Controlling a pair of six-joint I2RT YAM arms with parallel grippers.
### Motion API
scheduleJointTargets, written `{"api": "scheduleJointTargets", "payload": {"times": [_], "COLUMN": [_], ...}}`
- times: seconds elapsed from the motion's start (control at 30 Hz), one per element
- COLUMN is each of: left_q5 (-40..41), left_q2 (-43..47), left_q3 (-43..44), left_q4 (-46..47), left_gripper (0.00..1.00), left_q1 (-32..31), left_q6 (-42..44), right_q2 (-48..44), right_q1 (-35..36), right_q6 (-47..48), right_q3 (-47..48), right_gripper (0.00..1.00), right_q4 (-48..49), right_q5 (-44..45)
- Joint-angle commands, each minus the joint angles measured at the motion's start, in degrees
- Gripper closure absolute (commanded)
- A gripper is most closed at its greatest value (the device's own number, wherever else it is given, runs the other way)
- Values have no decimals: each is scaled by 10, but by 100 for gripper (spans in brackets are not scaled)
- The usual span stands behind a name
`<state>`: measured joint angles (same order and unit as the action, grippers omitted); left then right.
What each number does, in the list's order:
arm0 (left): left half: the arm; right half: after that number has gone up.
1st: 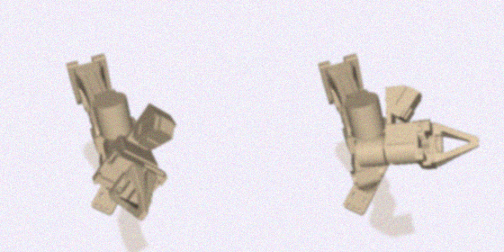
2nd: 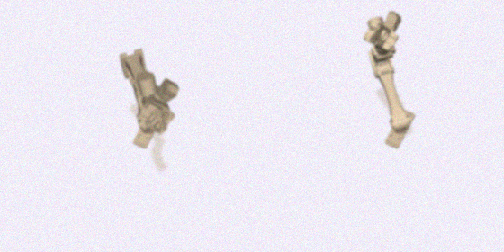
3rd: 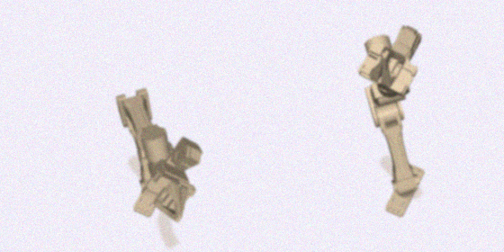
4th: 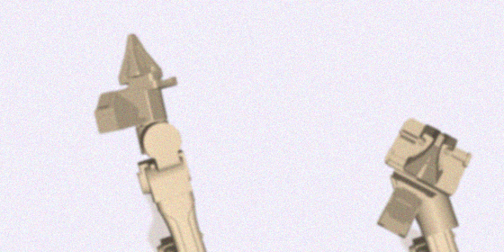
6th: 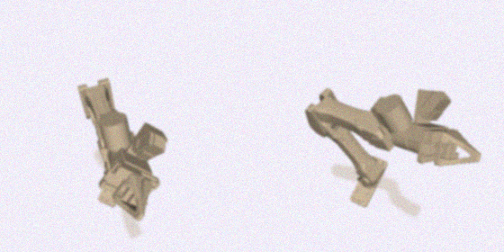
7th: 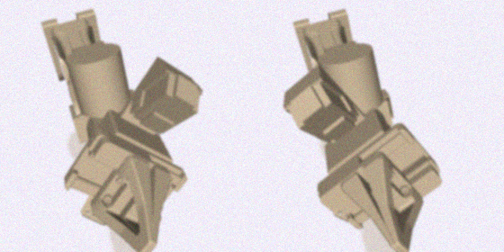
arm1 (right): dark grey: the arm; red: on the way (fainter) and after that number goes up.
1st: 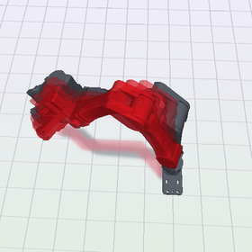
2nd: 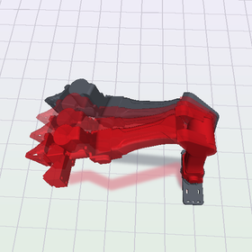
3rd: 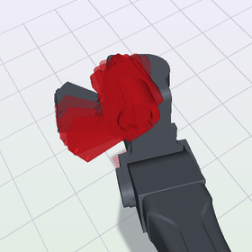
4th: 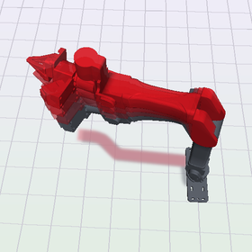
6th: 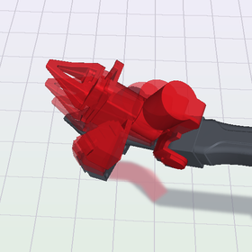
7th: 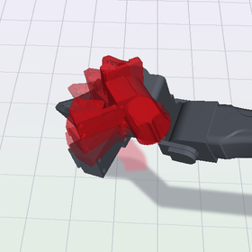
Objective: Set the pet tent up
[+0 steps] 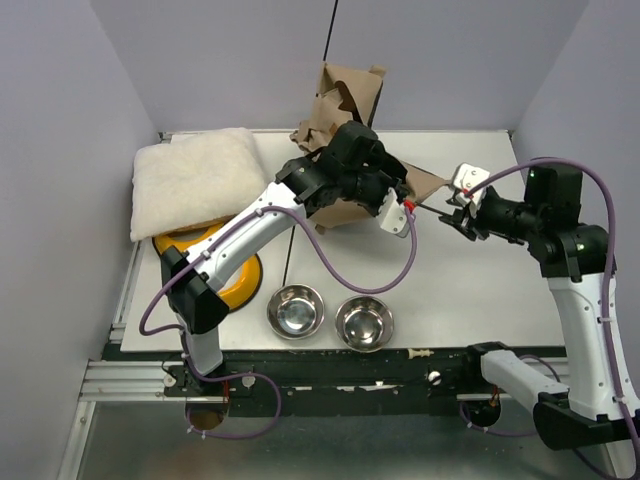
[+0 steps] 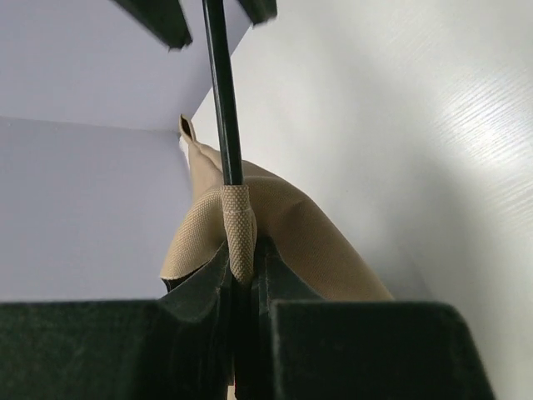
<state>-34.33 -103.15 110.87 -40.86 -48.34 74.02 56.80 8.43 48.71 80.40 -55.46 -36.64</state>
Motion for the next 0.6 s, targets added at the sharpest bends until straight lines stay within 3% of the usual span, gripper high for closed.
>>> {"api": "scheduleJointTargets", "payload": {"times": [0.0,0.1,0.23,0.33,0.57], "left_q5": [-29,-27,-25,-27,-27], "left_q2": [21,15,9,8,27], "left_q3": [0,0,-1,-1,-24], "left_q4": [-25,-25,-25,-19,36], "left_gripper": [100,100,100,100,99], "left_q1": [25,44,64,70,15], "left_q6": [36,42,50,50,24], "right_q2": [8,-3,-10,-10,52], "right_q1": [-47,-64,-81,-81,-81], "right_q6": [74,111,138,140,90], "right_q3": [27,24,16,6,49], "right_gripper": [56,60,72,98,99], "right_q4": [-96,-137,-177,-178,-162], "right_q5": [19,26,39,35,-40]}}
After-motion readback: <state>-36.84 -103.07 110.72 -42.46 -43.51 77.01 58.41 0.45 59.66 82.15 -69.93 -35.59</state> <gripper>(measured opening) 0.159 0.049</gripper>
